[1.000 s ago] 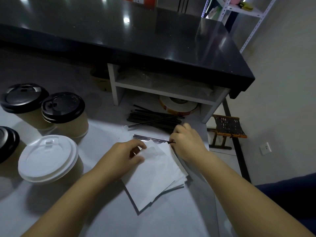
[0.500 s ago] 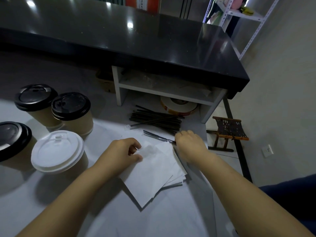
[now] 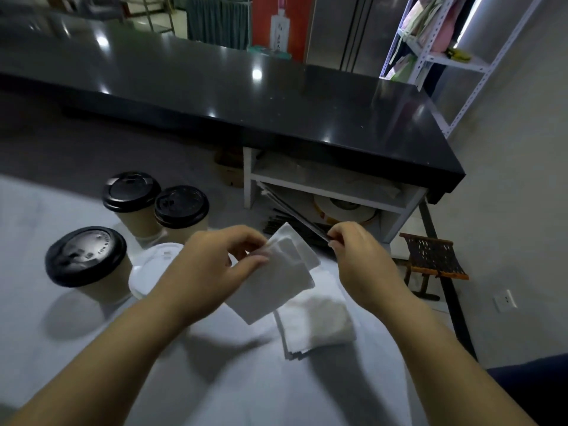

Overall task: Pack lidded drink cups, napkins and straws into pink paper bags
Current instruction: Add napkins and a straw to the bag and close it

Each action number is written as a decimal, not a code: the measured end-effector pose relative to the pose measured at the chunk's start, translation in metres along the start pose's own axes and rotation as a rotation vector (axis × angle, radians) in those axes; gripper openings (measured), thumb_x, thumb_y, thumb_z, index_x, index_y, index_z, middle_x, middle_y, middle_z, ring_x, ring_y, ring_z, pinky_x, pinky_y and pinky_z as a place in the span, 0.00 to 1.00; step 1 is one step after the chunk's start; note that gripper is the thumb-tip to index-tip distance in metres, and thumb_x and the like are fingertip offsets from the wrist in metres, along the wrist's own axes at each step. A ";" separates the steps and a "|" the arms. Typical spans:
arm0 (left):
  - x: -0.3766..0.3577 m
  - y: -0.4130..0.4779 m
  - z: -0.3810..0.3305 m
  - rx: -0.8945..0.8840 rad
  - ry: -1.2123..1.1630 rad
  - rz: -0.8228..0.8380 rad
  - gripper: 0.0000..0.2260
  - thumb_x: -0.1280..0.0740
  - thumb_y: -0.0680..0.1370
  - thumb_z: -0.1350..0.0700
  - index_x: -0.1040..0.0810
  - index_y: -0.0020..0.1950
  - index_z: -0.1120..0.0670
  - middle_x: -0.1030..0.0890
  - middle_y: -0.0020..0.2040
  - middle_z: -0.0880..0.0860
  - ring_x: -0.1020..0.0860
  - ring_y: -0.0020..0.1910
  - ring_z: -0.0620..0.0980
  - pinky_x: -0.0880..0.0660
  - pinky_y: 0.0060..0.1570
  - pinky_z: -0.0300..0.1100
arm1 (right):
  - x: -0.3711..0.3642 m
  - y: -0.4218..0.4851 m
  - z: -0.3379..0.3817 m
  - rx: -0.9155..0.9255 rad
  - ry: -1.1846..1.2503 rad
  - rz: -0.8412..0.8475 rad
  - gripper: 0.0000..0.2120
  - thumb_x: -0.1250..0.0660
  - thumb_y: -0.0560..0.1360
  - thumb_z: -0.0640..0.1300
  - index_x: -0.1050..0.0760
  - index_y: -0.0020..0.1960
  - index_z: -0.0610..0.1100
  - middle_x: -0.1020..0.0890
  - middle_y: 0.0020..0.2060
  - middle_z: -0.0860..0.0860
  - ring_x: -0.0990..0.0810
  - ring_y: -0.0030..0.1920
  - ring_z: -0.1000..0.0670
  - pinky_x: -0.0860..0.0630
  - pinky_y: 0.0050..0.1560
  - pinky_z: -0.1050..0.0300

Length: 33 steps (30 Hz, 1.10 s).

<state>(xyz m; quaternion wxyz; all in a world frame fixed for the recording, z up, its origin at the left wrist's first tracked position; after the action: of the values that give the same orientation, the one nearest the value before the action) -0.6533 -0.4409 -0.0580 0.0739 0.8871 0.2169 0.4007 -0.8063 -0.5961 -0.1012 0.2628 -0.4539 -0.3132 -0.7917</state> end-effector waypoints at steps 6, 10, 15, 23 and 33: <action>0.088 -0.030 0.004 -0.097 0.092 -0.143 0.06 0.29 0.71 0.59 0.19 0.45 0.51 0.21 0.39 0.39 0.23 0.41 0.38 0.28 0.38 0.30 | 0.007 -0.004 0.087 0.131 0.060 -0.083 0.07 0.43 0.81 0.44 0.27 0.52 0.45 0.27 0.43 0.54 0.27 0.41 0.51 0.29 0.40 0.56; 0.151 -0.063 0.028 -0.097 0.142 -0.229 0.05 0.29 0.71 0.60 0.19 0.44 0.52 0.21 0.38 0.39 0.23 0.39 0.35 0.31 0.36 0.25 | 0.002 -0.005 0.156 0.203 0.058 -0.126 0.07 0.42 0.80 0.43 0.26 0.52 0.44 0.24 0.45 0.50 0.25 0.40 0.49 0.25 0.40 0.52; 0.227 -0.108 0.074 -0.084 0.252 -0.266 0.03 0.31 0.72 0.57 0.21 0.44 0.50 0.22 0.37 0.38 0.23 0.37 0.41 0.31 0.33 0.29 | -0.018 -0.004 0.243 0.224 0.102 -0.183 0.06 0.39 0.79 0.43 0.25 0.52 0.43 0.22 0.45 0.50 0.24 0.42 0.49 0.23 0.43 0.47; 0.332 -0.154 0.146 -0.042 0.370 -0.365 0.02 0.37 0.76 0.55 0.29 0.46 0.49 0.26 0.35 0.41 0.25 0.32 0.43 0.28 0.27 0.40 | -0.056 0.017 0.361 0.277 0.231 -0.219 0.05 0.38 0.79 0.44 0.25 0.47 0.45 0.23 0.39 0.52 0.25 0.39 0.51 0.25 0.40 0.47; 0.445 -0.137 0.225 -0.044 0.531 -0.499 0.05 0.33 0.74 0.60 0.26 0.48 0.53 0.26 0.32 0.43 0.28 0.31 0.36 0.36 0.30 0.30 | -0.118 0.116 0.463 0.338 0.325 -0.217 0.07 0.41 0.79 0.42 0.25 0.45 0.45 0.24 0.37 0.53 0.26 0.38 0.54 0.25 0.39 0.51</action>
<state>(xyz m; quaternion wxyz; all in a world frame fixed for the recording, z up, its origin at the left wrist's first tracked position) -0.2706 -0.1113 0.0523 0.1296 0.6701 0.4295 0.5913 -0.4154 -0.3181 0.0062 0.2953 -0.2341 -0.4418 -0.8141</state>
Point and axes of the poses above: each hand's wrist, its own y-axis towards the middle knuckle, its own x-axis out of the back of the hand, z = x × y, the point moved 4 cm from there along y, towards the middle knuckle
